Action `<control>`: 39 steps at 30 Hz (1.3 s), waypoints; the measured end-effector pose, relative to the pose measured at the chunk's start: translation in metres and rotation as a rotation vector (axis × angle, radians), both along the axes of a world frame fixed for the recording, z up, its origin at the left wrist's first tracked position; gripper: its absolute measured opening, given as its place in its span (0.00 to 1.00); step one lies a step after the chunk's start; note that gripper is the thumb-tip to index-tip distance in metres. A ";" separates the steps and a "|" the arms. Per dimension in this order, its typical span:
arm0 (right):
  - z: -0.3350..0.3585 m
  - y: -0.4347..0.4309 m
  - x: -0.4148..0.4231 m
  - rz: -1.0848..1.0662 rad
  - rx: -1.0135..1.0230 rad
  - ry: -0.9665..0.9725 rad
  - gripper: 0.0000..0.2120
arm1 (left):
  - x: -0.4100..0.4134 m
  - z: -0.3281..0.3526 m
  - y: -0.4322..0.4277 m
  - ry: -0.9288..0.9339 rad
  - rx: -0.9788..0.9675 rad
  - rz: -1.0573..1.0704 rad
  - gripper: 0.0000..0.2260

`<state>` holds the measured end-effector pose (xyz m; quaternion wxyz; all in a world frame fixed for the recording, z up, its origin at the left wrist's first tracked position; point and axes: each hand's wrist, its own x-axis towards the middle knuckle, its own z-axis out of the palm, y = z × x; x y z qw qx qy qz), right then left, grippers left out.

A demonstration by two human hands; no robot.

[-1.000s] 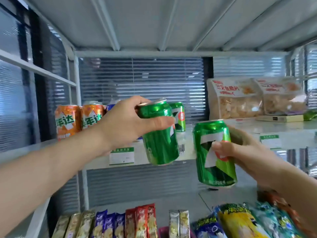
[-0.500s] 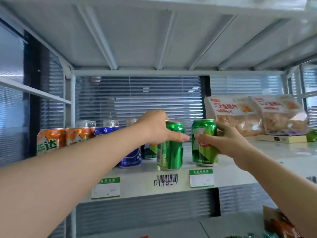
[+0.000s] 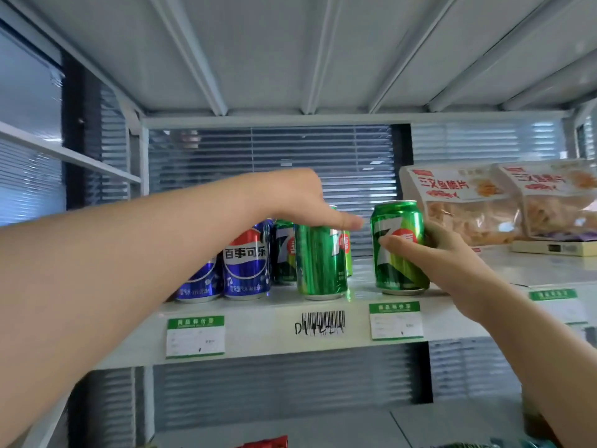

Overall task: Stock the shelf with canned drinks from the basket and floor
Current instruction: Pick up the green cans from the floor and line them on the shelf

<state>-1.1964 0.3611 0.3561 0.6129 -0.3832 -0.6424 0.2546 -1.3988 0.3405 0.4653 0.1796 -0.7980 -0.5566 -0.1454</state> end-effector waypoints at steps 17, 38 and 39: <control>-0.003 0.004 0.004 0.063 0.035 -0.019 0.25 | 0.002 0.002 0.006 -0.063 0.089 -0.116 0.08; -0.004 0.002 0.004 0.033 0.011 -0.045 0.29 | -0.025 0.001 0.018 0.017 0.175 -0.066 0.10; -0.004 0.002 0.004 0.026 0.009 -0.049 0.30 | -0.026 0.001 0.019 0.004 0.170 -0.064 0.10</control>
